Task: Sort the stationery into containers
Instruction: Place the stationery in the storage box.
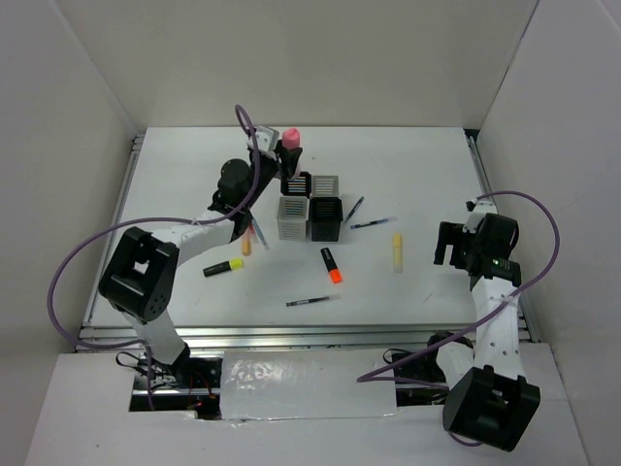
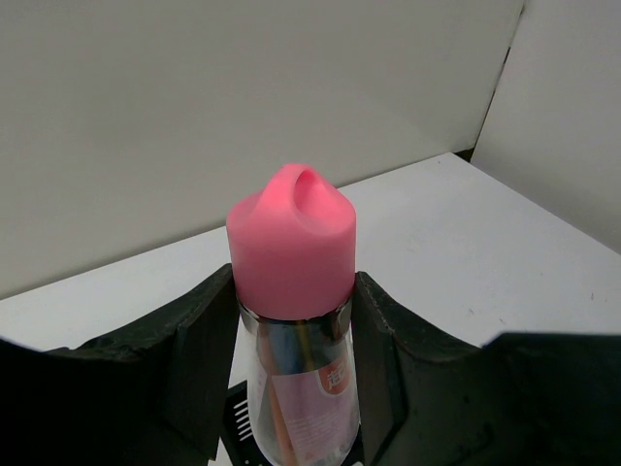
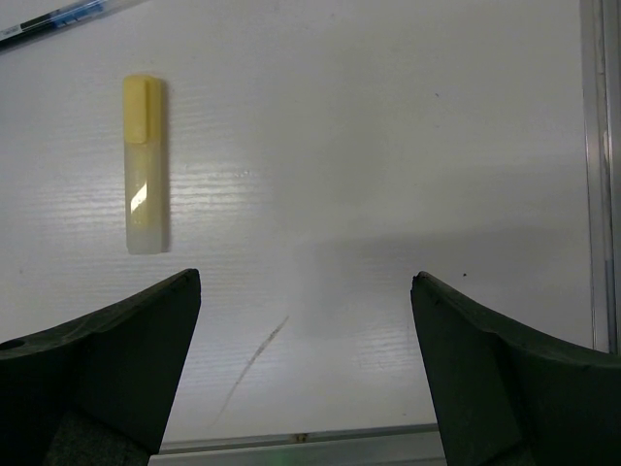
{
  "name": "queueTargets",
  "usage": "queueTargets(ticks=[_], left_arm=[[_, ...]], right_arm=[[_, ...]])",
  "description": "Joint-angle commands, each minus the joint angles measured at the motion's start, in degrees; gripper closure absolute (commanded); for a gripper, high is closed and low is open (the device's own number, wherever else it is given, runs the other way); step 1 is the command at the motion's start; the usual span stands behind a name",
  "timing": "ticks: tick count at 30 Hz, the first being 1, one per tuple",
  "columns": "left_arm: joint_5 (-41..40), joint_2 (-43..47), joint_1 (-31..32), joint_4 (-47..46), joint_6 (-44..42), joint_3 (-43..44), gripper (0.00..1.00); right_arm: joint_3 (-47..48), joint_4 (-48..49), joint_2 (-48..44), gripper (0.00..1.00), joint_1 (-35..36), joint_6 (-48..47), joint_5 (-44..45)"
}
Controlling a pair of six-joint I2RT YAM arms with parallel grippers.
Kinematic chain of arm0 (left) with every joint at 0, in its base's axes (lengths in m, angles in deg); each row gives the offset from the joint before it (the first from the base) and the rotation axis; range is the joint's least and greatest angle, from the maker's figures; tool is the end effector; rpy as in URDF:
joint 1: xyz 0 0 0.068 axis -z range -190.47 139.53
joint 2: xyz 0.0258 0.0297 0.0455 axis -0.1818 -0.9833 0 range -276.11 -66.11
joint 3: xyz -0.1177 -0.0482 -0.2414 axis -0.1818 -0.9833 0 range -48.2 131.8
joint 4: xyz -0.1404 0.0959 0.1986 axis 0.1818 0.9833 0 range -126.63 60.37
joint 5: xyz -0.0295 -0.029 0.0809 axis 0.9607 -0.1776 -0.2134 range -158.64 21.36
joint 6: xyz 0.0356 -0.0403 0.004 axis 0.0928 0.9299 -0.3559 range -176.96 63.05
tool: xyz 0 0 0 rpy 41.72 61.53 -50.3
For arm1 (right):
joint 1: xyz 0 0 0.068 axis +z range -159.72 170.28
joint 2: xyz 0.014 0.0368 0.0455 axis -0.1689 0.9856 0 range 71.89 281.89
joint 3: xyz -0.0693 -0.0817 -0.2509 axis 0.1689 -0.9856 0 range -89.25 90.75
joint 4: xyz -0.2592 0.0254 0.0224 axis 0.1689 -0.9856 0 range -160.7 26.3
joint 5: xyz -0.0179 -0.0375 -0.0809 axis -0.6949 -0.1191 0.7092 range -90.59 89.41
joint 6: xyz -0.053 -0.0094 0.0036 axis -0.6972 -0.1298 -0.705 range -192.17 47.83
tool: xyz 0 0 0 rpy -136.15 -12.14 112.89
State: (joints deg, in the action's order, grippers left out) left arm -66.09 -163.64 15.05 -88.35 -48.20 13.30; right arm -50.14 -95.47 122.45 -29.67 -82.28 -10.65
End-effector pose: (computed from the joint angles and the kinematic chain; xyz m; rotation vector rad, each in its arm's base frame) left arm 0.3544 -0.1710 0.3092 0.2302 1.2963 -0.5398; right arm 0.1749 -0.0568 0.2528 0.1104 2.3091 -0.0624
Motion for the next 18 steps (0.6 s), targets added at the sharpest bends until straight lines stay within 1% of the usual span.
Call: queueTargets(ticks=[1,3,7,18], left_arm=[[-1.1,-2.0,1.0,-9.5,-1.3,0.5,1.0],[-2.3,-2.9,1.9,-9.8,-1.3,1.3,1.0],[-2.3,-6.6,4.0,-11.6,-1.6,3.4,1.0],[-2.3,-13.2,7.4,-10.3,-2.7,9.6,1.0]], right_arm=[[2.1,0.9,0.3,0.05,-0.6,0.1,0.3],[2.0,0.9,0.4,0.05,-0.6,-0.2,0.3],[1.5,1.0,0.1,0.05,-0.6,-0.7,0.4],[-0.4,2.1,-0.8,0.05,-0.6,-1.2,1.0]])
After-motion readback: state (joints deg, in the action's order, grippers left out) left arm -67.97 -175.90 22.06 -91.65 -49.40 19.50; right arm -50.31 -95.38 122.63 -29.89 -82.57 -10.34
